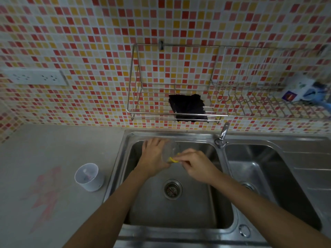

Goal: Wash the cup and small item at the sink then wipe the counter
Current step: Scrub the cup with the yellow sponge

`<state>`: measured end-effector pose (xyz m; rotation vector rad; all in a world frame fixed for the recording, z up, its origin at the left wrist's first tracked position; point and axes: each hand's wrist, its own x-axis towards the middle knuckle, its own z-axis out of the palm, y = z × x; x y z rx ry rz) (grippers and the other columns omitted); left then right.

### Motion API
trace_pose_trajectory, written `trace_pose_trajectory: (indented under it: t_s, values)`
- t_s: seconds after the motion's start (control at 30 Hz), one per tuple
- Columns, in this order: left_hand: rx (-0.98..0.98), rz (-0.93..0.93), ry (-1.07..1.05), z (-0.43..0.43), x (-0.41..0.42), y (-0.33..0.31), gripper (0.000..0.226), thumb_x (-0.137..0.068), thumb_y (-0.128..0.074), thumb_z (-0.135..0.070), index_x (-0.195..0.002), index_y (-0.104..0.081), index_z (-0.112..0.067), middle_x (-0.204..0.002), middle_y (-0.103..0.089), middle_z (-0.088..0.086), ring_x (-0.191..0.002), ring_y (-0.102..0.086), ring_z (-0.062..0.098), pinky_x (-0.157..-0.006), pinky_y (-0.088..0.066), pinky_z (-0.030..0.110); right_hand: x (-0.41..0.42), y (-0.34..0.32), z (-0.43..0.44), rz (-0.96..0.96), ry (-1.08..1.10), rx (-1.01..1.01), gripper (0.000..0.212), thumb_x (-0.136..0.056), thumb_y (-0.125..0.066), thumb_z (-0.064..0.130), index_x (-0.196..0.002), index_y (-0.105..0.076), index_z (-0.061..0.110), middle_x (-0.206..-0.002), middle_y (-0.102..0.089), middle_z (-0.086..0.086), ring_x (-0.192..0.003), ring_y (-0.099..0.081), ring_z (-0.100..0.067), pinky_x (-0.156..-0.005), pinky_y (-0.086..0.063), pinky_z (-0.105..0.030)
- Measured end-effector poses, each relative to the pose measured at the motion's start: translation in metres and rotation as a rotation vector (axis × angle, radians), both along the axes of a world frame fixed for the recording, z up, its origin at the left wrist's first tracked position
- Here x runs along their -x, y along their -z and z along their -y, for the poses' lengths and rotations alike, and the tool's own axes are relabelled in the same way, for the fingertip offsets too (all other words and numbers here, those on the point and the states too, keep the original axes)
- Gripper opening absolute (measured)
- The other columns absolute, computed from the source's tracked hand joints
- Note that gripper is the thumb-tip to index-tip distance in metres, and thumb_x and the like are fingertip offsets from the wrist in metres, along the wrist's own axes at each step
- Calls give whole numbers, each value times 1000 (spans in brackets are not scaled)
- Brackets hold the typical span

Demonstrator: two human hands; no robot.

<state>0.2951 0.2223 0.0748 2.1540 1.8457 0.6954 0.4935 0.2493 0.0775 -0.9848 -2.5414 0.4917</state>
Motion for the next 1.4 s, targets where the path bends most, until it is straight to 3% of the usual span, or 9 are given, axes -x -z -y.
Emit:
trace_pose_trajectory:
  t_s: [0.1, 0.23, 0.33, 0.47, 0.73, 0.9, 1.13, 1.3, 1.4]
  values:
    - [62, -27, 46, -4, 2, -3, 82, -65, -72, -44, -138, -42, -23, -131, -48, 1, -125, -38, 23, -106, -30, 42, 5, -1, -11, 77, -32, -30, 26, -86, -62, 13, -98, -74, 34, -101, -64, 3, -92, -54, -8, -79, -47, -24]
    - [65, 20, 153, -19, 7, -1, 85, -59, -81, -31, -135, -45, -18, -125, -52, 3, -116, -44, 23, -99, -35, 31, 10, 1, -33, 235, -134, -414, 31, -74, -70, 11, -103, -71, 22, -103, -68, 7, -96, -56, -23, -77, -48, -33]
    - [29, 8, 197, -27, 11, -1, 82, -63, -80, -22, -136, -44, -14, -129, -50, 3, -117, -40, 21, -97, -27, 22, 13, 13, -26, 129, -56, -239, 39, -71, -68, 3, -104, -71, 23, -102, -70, 9, -94, -55, -20, -80, -49, -34]
    - [58, 14, 200, -32, 20, 11, 83, -66, -78, -24, -139, -41, -17, -133, -48, 3, -122, -40, 21, -105, -35, 31, 29, 21, 1, -149, 251, 209, 31, -86, -61, 6, -109, -73, 24, -81, -62, 5, -89, -56, -16, -75, -38, -12]
    - [110, 59, 222, -35, 23, 16, 84, -62, -81, -19, -137, -42, -17, -133, -48, 2, -123, -40, 20, -105, -28, 22, 18, 17, -32, 232, -48, -338, 44, -67, -69, 2, -105, -70, 25, -102, -67, 12, -92, -55, -21, -75, -50, -33]
    - [122, 104, 195, -39, 44, 17, 85, -61, -81, -13, -137, -43, -18, -135, -49, 4, -125, -43, 23, -107, -36, 34, 27, 17, -7, -102, 158, 155, 31, -84, -67, 6, -109, -73, 23, -93, -68, 0, -88, -58, -15, -79, -44, -18]
    - [130, 102, 257, -33, 32, 8, 85, -62, -81, -12, -137, -43, -17, -136, -48, 2, -127, -40, 18, -104, -24, 18, 20, 22, -32, 138, -93, -322, 47, -67, -72, -3, -107, -68, 22, -105, -68, 13, -95, -54, -21, -74, -54, -35]
    - [146, 155, 244, -36, 34, 2, 88, -61, -83, -16, -138, -41, -24, -136, -47, -1, -125, -40, 15, -105, -30, 25, 22, 13, -15, -4, -23, -125, 34, -77, -72, 6, -107, -72, 22, -105, -71, 13, -86, -53, -20, -79, -47, -24]
    - [172, 163, 261, -37, 31, -1, 88, -62, -84, -19, -139, -40, -25, -137, -46, -3, -124, -38, 11, -101, -24, 18, 17, 9, -17, 33, -63, -203, 30, -75, -77, 11, -103, -70, 21, -99, -70, 10, -87, -53, -20, -71, -52, -27]
